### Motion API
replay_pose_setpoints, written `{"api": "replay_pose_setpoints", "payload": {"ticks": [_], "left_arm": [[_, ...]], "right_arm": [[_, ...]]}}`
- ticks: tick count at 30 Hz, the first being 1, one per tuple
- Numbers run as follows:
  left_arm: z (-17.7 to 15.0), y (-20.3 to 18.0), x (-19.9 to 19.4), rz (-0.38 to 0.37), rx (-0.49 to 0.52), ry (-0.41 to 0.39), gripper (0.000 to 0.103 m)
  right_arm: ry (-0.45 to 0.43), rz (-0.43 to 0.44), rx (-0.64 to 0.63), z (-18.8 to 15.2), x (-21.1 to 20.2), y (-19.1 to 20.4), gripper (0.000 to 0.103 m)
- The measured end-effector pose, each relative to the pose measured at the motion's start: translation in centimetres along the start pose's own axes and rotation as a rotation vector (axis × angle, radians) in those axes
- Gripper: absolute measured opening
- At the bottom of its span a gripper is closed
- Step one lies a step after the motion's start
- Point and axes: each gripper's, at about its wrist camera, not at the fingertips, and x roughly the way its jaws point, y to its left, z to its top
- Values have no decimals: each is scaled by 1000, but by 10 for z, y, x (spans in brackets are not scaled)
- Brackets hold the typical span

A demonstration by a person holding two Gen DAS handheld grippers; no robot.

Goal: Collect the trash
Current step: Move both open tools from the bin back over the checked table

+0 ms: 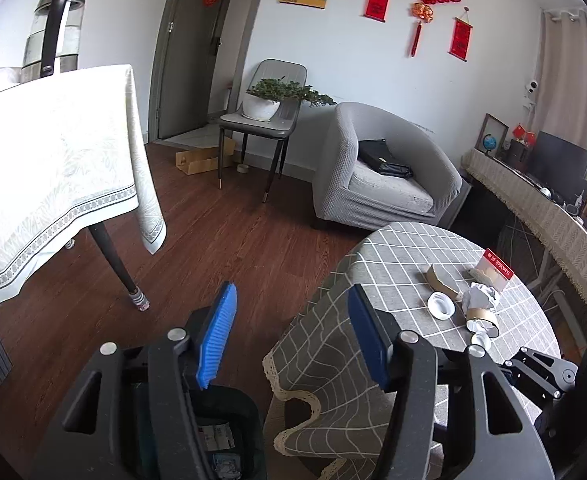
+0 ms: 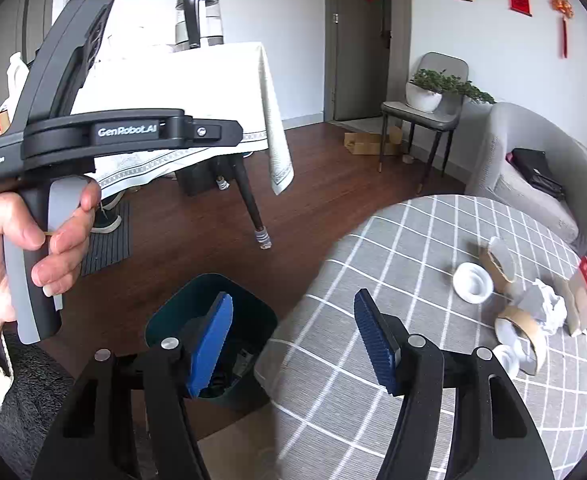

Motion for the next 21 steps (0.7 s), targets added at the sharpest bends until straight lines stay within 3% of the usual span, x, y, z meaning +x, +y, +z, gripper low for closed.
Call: {"api": "replay_pose_setpoints", "payload": {"ticks": [13, 21], "left_arm": [[-14, -84, 30, -82, 139, 57, 65], [-31, -134, 54, -142, 237, 132, 65]], "right_arm": [[-41, -106, 119, -27, -49, -82, 61], [-29, -108, 169, -47, -68, -123, 57]]}}
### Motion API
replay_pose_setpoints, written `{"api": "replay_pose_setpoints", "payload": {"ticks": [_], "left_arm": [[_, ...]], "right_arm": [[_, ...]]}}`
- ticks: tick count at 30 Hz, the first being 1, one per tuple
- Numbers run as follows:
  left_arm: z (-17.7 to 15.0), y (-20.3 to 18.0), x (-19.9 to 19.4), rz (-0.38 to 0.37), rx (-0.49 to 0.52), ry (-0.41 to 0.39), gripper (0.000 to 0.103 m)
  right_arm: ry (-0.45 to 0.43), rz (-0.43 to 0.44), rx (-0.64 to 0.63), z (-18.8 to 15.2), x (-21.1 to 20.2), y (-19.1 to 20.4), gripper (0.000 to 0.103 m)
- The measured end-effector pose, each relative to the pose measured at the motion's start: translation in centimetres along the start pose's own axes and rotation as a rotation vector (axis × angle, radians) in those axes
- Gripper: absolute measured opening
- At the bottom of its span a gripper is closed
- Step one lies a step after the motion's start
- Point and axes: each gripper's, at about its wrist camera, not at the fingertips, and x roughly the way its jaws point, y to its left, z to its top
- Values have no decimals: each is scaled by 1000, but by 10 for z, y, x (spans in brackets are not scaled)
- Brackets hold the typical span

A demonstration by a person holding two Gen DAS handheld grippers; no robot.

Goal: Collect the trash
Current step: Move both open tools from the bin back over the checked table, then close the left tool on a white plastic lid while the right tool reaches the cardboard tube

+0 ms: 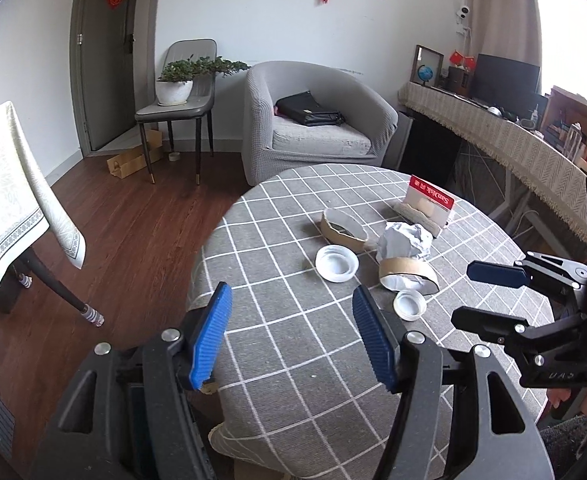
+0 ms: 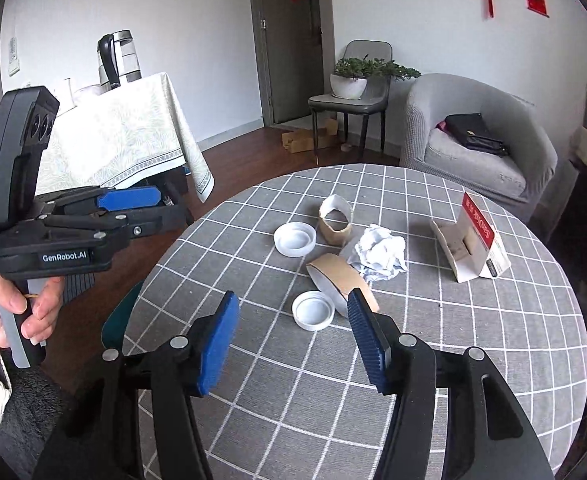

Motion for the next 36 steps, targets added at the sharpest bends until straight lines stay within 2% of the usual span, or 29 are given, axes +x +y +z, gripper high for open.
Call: {"api": "replay_pose_setpoints", "payload": {"ticks": [9, 16, 21, 24, 29, 31, 33, 36], "left_arm": [[-9, -47, 33, -95, 102, 91, 62], [-14, -80, 59, -127, 156, 157, 59], [-14, -89, 73, -128, 146, 182, 58], [-13, -90, 81, -116, 133, 195, 51], [-11, -98, 89, -114, 132, 204, 48], [-11, -99, 90, -103, 133, 203, 45], [-10, -96, 90, -89, 124, 199, 33], [-9, -90, 88, -75, 94, 190, 33]], "right_arm": [[22, -8, 71, -10, -8, -42, 57], [44, -14, 95, -20, -10, -66, 57], [58, -9, 109, -21, -8, -77, 57], [66, -1, 109, -22, -6, -80, 57], [59, 20, 120, -21, -7, -85, 57], [59, 24, 124, -22, -7, -88, 57], [55, 33, 121, -20, -5, -89, 57], [59, 64, 99, -17, 0, -84, 57]]}}
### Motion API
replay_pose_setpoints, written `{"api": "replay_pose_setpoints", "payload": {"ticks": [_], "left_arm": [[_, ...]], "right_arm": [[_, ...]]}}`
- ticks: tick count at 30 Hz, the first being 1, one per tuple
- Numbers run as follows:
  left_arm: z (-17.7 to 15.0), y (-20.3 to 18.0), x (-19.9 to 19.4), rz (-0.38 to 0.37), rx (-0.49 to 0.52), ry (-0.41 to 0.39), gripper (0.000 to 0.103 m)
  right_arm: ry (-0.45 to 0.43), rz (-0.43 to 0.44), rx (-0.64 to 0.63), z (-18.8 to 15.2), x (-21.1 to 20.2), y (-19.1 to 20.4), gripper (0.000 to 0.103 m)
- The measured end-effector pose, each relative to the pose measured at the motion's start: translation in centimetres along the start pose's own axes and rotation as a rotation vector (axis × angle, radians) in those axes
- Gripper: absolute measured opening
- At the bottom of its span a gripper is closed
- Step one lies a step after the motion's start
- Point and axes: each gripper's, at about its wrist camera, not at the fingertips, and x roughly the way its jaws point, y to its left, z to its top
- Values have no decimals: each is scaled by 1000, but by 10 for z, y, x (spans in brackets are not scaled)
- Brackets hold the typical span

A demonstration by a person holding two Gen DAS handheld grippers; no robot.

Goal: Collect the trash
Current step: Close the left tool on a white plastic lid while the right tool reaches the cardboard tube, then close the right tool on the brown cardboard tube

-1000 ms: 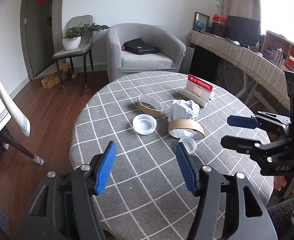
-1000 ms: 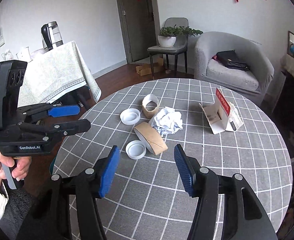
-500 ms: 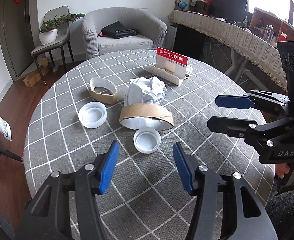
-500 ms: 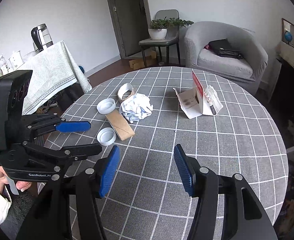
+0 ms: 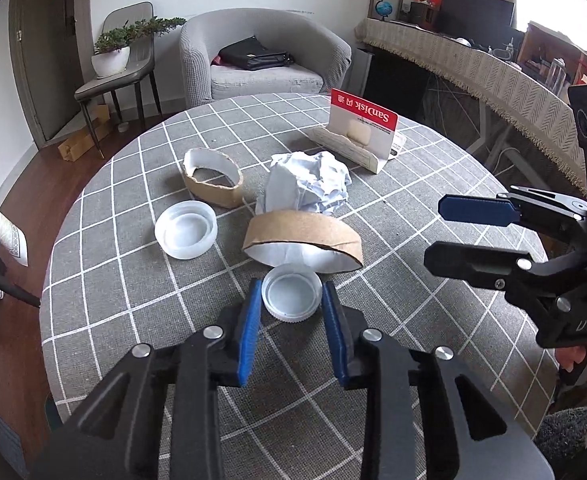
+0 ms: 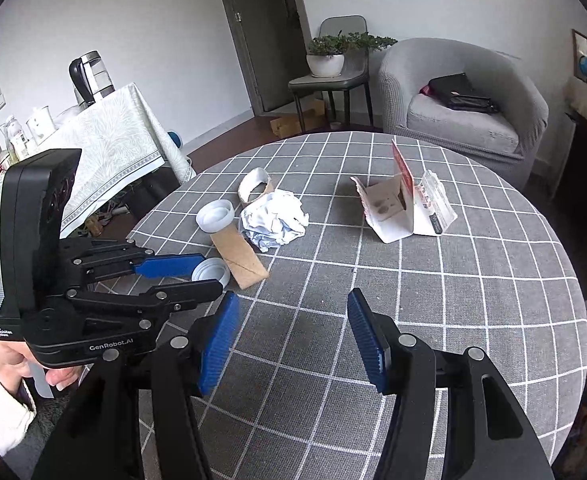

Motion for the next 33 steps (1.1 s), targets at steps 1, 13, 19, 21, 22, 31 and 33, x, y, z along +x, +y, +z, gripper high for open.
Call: {"api": "replay_pose_setpoints", "payload": {"ticks": [1, 13, 19, 21, 22, 31, 33], "left_arm": [[-1, 1, -1, 3, -5, -1, 32], [-9, 18, -14, -30, -54, 2, 32], [-16, 32, -23, -14, -54, 1, 33], [-17, 40, -26, -7, -64, -1, 33], [-18, 44, -28, -4, -67, -2, 33], [-25, 73, -44, 12, -89, -21, 33], [-27, 78, -47, 15, -93, -24, 33]], "right_arm": [[8, 4, -13, 1, 3, 3, 57], [59, 56, -123, 17, 30, 28, 48], [57, 49, -135, 24, 36, 35, 48], [60, 44, -139, 26, 39, 37, 48], [64, 39, -142, 26, 41, 38, 48], [96, 23, -162, 26, 56, 44, 45], [101, 27, -162, 25, 57, 46, 44]]}}
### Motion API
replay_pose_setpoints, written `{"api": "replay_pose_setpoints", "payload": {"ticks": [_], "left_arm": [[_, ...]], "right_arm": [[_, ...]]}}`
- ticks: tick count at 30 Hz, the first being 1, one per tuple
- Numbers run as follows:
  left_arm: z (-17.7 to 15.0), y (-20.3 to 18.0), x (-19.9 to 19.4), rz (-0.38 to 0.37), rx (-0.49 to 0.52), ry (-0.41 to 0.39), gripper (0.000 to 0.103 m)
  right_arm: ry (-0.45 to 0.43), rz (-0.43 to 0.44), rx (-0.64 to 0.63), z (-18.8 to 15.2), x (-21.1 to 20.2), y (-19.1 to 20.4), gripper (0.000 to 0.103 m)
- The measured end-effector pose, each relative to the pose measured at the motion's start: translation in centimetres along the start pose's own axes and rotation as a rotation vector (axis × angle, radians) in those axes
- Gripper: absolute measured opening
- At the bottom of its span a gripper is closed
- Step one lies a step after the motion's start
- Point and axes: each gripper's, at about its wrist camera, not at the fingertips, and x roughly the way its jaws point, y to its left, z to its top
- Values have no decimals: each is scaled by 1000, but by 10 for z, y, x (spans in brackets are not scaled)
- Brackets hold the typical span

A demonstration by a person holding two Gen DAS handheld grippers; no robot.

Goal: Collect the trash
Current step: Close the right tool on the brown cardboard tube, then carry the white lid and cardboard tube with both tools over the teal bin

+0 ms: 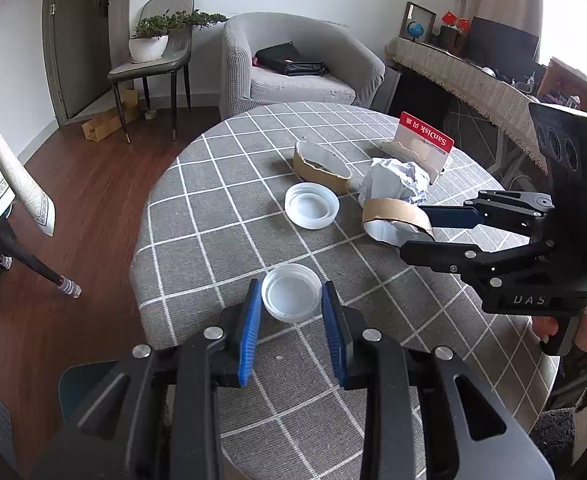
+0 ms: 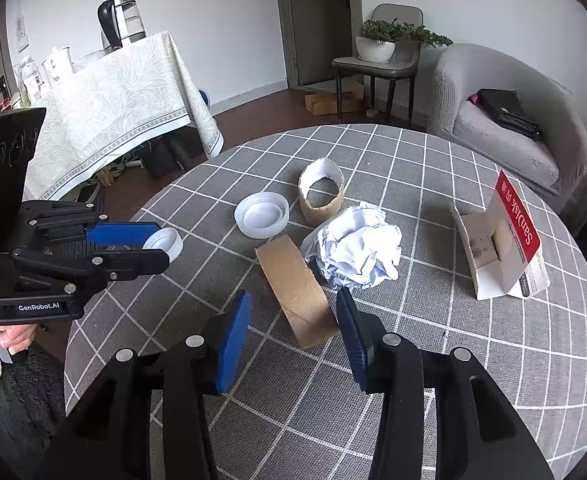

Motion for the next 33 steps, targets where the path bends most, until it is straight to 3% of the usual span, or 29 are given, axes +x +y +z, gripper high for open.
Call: {"api": "replay_pose_setpoints", "payload": {"ticks": [10, 14, 22, 33], "left_arm": [[-2, 18, -9, 25, -22, -15, 33], [-3, 24, -11, 36, -30, -18, 33], [-8, 43, -25, 61, -67, -36, 33], [-23, 84, -40, 126, -120, -35, 33]], "right_arm": [[25, -19, 3, 2, 7, 4, 33], [27, -35, 18, 4, 9, 4, 23], [6, -31, 19, 9, 2, 14, 21], [-33, 38, -16, 29, 7, 54, 20]]}}
